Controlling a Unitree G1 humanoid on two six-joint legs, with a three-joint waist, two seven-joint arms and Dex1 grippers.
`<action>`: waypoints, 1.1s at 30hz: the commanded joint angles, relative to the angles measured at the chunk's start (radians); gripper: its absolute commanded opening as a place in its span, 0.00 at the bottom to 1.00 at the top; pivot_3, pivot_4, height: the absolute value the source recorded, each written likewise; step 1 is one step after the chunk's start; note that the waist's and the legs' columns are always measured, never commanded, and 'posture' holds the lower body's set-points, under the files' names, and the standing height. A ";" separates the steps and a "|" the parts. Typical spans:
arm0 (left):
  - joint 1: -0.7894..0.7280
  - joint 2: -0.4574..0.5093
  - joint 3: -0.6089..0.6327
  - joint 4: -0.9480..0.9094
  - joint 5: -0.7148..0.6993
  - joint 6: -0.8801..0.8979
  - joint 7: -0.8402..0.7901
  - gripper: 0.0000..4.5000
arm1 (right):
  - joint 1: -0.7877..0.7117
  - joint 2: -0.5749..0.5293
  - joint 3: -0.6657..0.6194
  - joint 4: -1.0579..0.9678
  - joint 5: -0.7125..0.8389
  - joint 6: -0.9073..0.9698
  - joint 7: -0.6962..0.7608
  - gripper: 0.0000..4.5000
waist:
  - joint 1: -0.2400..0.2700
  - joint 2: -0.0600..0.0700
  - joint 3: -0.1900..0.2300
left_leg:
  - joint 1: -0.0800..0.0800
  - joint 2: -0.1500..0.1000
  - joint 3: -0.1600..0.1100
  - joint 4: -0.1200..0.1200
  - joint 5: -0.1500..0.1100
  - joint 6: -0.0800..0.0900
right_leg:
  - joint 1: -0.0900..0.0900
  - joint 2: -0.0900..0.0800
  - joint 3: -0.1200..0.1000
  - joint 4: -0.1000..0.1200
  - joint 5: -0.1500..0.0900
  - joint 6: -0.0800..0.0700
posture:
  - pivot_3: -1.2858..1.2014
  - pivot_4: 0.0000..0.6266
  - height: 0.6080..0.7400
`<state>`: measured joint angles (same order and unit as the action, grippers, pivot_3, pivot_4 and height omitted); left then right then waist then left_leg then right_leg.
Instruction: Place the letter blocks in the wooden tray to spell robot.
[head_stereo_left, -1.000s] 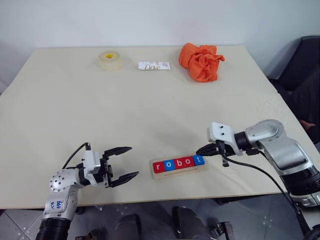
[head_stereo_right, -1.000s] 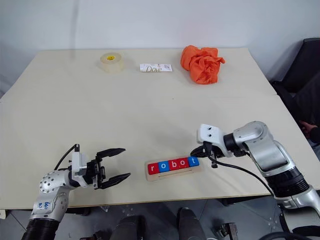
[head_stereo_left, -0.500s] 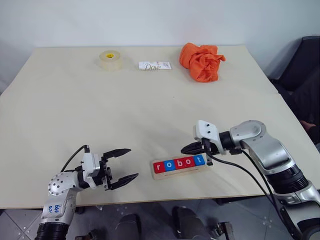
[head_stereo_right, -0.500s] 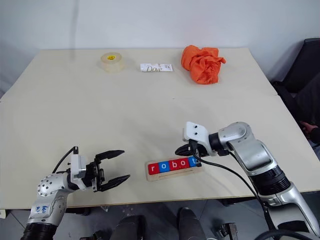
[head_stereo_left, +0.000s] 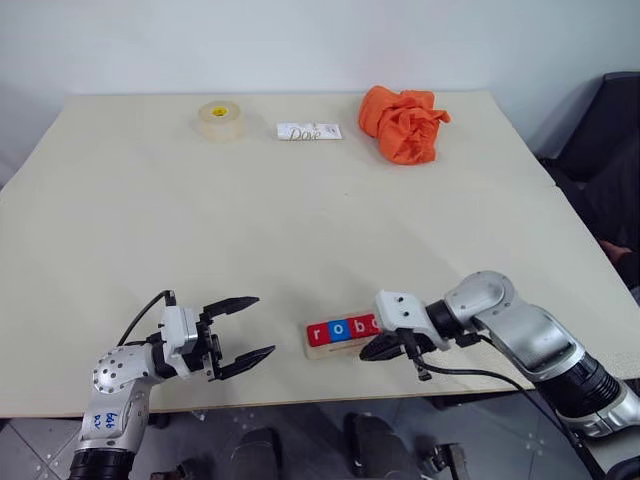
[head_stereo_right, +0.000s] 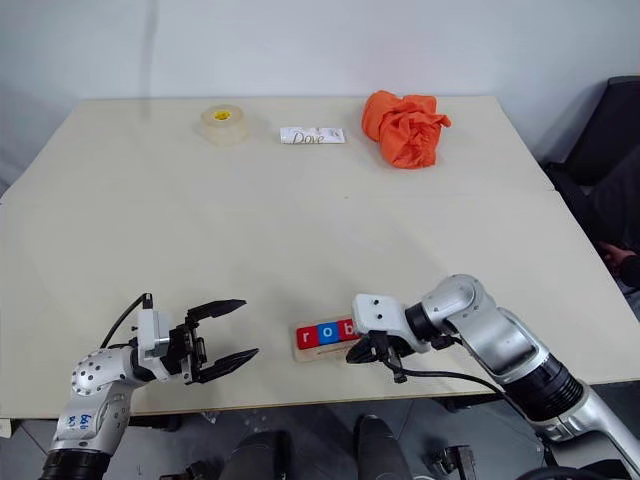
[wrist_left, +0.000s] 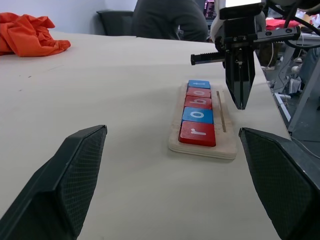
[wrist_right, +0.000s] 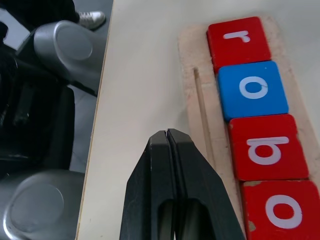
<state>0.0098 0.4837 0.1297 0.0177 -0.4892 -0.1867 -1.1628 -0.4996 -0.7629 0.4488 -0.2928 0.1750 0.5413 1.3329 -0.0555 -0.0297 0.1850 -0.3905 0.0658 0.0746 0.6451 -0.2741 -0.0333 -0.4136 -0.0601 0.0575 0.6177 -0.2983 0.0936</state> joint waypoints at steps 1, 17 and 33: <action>0.012 0.006 0.012 -0.038 -0.020 -0.002 0.004 1.00 | 0.005 0.009 0.016 -0.038 -0.033 -0.033 -0.033 0.01 | 0.001 0.000 0.000 | 0.000 0.000 0.000 0.000 0.000 0.000 | 0.000 0.000 0.000 0.000 0.000 0.000 | 0.52 0.24 1.00; 0.016 0.009 0.015 -0.043 -0.021 0.003 0.005 1.00 | 0.005 0.068 0.039 -0.001 -0.091 -0.035 -0.121 0.01 | 0.000 0.000 0.000 | 0.001 0.000 0.000 0.000 0.000 0.000 | 0.000 0.001 0.000 0.001 0.000 0.000 | 0.52 0.24 1.00; -0.016 0.032 0.024 -0.003 -0.032 0.015 -0.043 1.00 | 0.004 -0.029 -0.167 -0.070 0.149 -0.010 0.009 0.09 | 0.003 0.000 0.000 | 0.000 0.000 0.000 0.000 0.000 0.000 | 0.000 0.000 0.000 0.000 0.000 0.000 | 0.52 0.24 1.00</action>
<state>0.0026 0.5008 0.1381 0.0183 -0.4934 -0.1729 -1.1930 -0.4900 -0.7691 0.3397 -0.3305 0.2652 0.5303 1.3038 -0.0526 -0.0299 0.1850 -0.3906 0.0658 0.0746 0.6450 -0.2742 -0.0333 -0.4135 -0.0597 0.0573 0.6173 -0.2983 0.0936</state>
